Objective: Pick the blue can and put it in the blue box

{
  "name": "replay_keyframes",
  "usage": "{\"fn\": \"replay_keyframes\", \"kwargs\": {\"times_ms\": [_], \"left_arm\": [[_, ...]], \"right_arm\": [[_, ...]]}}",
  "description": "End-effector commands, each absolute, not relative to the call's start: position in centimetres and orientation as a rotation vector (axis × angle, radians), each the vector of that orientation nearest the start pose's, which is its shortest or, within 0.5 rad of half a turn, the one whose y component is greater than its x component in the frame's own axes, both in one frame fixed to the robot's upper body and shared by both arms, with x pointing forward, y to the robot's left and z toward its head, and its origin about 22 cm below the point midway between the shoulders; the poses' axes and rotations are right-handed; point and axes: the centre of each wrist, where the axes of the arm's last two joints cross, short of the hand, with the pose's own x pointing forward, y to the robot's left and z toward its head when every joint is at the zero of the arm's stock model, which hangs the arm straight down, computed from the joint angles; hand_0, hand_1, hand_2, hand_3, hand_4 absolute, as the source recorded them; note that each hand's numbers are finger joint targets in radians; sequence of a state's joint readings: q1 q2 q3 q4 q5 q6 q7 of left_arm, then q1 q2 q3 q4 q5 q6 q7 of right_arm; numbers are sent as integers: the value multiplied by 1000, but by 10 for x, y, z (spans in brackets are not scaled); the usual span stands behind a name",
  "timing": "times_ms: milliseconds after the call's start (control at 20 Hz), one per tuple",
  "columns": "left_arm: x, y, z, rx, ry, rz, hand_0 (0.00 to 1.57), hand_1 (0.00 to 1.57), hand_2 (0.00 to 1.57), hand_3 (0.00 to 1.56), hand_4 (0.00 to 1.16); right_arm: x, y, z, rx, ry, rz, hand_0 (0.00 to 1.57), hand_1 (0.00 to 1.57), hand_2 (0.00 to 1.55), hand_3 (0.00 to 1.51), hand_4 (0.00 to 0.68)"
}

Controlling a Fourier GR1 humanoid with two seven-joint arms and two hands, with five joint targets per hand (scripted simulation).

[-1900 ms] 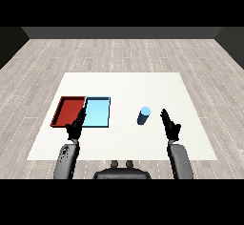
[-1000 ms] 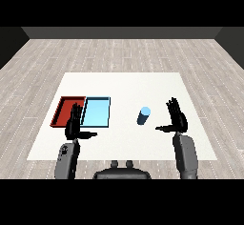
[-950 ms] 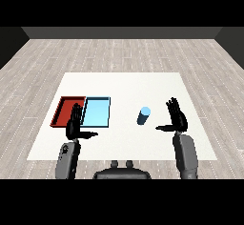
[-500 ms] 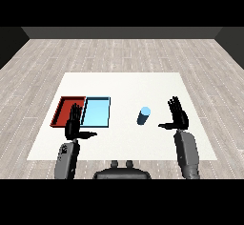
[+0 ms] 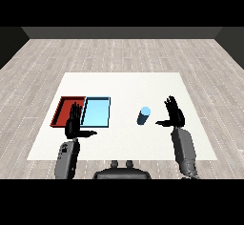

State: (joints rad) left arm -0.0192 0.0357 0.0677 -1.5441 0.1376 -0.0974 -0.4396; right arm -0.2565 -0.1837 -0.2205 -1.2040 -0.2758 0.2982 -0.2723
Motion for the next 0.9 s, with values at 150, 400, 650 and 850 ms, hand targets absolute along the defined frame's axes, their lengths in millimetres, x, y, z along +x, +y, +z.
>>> {"fn": "replay_keyframes", "kwargs": {"times_ms": [150, 400, 650, 850], "left_arm": [[236, 256, 12, -79, -2043, 83, 0, 0, 0, 0, 0], [227, 266, 2, -121, -2030, 104, 0, 0, 0, 0, 0], [251, 260, 6, -118, -2028, 117, 0, 0, 0, 0, 0], [251, 279, 13, -120, -2031, 113, 0, 0, 0, 0, 0]], "right_arm": [[297, -290, -26, 239, -1705, -95, 0, 0, 0, 0, 0], [309, -277, -32, 232, -1691, -82, 0, 0, 0, 0, 0], [323, -254, -28, 248, -1660, -89, 0, 0, 0, 0, 0], [302, -280, -69, 268, -1655, -118, 0, 0, 0, 0, 0]]}}
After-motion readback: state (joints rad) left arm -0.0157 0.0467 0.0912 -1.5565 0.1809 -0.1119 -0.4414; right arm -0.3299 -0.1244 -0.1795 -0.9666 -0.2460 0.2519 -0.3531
